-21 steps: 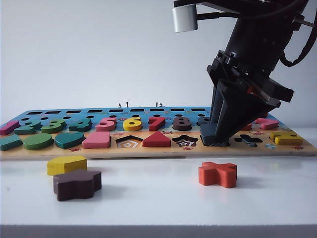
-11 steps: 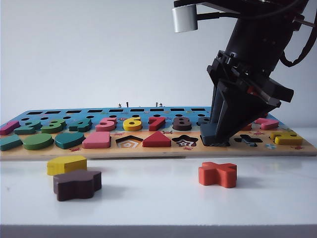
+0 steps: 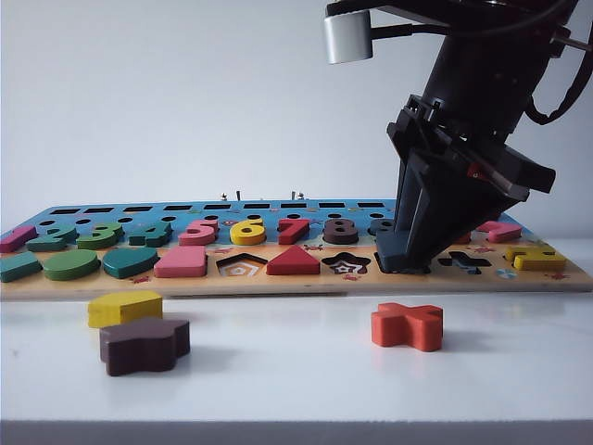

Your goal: Insert the cube into the slot.

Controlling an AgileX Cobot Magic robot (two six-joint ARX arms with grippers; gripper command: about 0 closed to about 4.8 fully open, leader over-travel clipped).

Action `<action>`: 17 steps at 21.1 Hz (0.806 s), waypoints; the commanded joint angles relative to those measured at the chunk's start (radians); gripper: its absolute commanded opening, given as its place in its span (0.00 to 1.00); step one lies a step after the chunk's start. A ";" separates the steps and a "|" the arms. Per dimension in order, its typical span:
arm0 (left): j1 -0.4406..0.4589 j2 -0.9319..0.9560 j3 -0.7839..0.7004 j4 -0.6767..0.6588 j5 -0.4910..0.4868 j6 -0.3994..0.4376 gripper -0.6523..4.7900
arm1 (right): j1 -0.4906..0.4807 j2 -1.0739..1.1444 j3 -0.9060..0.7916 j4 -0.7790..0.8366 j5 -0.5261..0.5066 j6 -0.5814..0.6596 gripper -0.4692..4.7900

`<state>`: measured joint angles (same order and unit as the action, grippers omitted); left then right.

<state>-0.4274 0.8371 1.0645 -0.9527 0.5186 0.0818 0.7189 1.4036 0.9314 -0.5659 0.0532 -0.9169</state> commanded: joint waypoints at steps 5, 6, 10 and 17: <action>0.000 -0.001 0.005 0.017 0.007 0.004 0.15 | 0.002 0.000 0.003 0.005 -0.001 0.000 0.15; 0.000 -0.001 0.005 0.018 0.007 0.005 0.15 | 0.002 0.000 0.003 0.005 -0.001 0.002 0.15; 0.000 -0.001 0.005 0.018 0.007 0.005 0.15 | 0.002 0.000 0.003 0.005 -0.005 0.011 0.19; 0.000 -0.001 0.005 0.018 0.007 0.005 0.15 | 0.002 0.000 0.003 0.012 -0.008 0.033 0.29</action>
<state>-0.4274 0.8371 1.0641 -0.9527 0.5182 0.0818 0.7189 1.4036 0.9314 -0.5648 0.0490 -0.8886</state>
